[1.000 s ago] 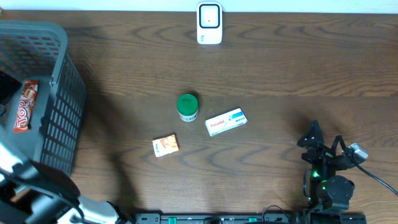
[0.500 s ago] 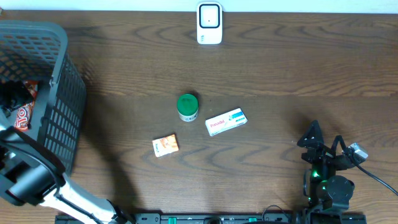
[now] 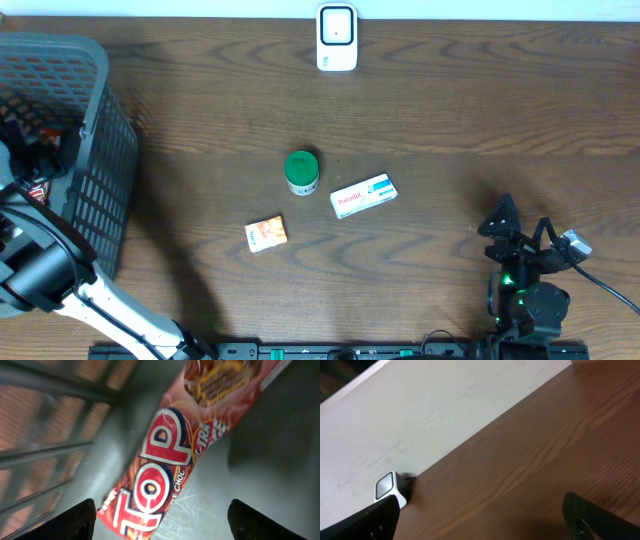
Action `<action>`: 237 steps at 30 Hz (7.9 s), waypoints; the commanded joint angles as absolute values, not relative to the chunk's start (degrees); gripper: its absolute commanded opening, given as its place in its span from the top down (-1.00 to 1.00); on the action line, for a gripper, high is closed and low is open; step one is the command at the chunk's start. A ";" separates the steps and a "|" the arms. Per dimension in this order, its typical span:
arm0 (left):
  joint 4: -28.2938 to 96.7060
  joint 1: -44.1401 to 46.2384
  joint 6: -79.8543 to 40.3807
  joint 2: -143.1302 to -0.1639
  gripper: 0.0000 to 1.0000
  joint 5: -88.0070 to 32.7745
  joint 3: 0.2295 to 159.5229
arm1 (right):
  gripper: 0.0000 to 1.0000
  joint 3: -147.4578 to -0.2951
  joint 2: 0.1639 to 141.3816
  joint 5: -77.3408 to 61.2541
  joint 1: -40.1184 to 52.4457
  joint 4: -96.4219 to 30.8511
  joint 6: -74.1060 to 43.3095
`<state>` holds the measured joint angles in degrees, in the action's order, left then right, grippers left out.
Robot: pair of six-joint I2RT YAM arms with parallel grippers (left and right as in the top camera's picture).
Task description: Scan the item barcode
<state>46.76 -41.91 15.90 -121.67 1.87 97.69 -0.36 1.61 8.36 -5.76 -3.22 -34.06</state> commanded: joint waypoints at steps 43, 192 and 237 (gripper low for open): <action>45.15 -38.33 -9.80 -80.29 0.86 -42.48 89.17 | -0.98 -0.32 1.41 8.29 -6.37 -3.46 -33.61; 46.98 29.36 -15.35 -115.09 0.85 -87.83 71.09 | -0.85 -0.34 51.44 -34.35 1.32 33.65 -90.21; 46.98 29.36 -15.81 -115.09 0.85 -87.83 71.09 | 0.97 -0.38 66.02 -18.04 14.35 56.82 -94.50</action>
